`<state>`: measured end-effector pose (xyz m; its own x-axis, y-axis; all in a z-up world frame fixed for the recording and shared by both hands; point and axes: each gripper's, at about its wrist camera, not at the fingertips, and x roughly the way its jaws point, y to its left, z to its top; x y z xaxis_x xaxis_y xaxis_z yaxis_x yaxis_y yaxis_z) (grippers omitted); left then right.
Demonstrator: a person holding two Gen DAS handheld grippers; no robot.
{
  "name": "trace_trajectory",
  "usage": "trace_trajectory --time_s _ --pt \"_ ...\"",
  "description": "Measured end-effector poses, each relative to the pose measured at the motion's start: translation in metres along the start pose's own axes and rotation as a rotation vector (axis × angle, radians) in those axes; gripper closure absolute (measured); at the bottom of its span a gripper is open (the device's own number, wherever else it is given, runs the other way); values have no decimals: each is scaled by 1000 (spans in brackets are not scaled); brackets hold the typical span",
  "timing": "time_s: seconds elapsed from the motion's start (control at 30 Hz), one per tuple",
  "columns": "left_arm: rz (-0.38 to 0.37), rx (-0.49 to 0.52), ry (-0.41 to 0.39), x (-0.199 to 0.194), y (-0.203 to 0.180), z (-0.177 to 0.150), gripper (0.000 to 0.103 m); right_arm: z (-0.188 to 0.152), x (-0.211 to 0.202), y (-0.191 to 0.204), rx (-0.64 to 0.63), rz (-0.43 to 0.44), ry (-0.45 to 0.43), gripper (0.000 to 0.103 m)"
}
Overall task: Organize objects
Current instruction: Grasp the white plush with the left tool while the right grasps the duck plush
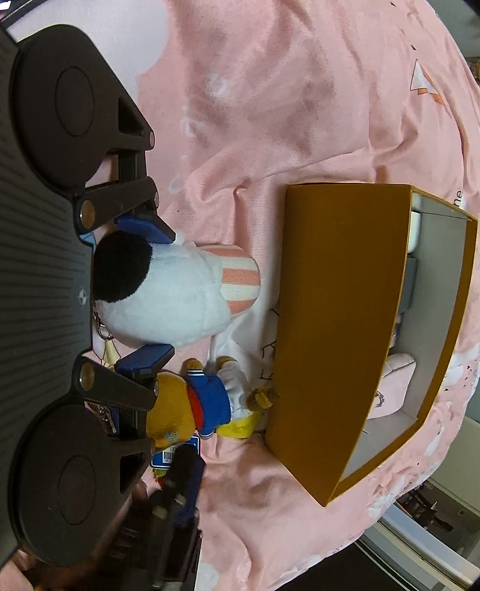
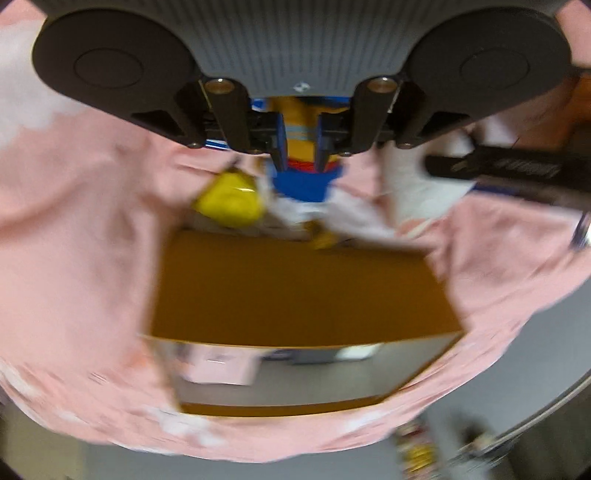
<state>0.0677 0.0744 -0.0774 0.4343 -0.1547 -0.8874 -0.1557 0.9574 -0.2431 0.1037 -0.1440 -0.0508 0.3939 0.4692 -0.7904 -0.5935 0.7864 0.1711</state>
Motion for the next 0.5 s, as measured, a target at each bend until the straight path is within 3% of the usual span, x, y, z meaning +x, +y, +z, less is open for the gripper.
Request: trace_trajectory --time_s 0.07,0.2,0.37,0.5 --pt "-3 -12 4 1 2 0 33 -2 8 13 -73 18 37 77" --pt "-15 -49 36 9 9 0 26 -7 21 27 -161 1 85 55" --pt "-32 -58 59 17 12 0 24 -12 38 36 -243 -84 140 42" --pt "-29 -47 42 17 9 -1 25 -16 47 41 -296 -149 151 41"
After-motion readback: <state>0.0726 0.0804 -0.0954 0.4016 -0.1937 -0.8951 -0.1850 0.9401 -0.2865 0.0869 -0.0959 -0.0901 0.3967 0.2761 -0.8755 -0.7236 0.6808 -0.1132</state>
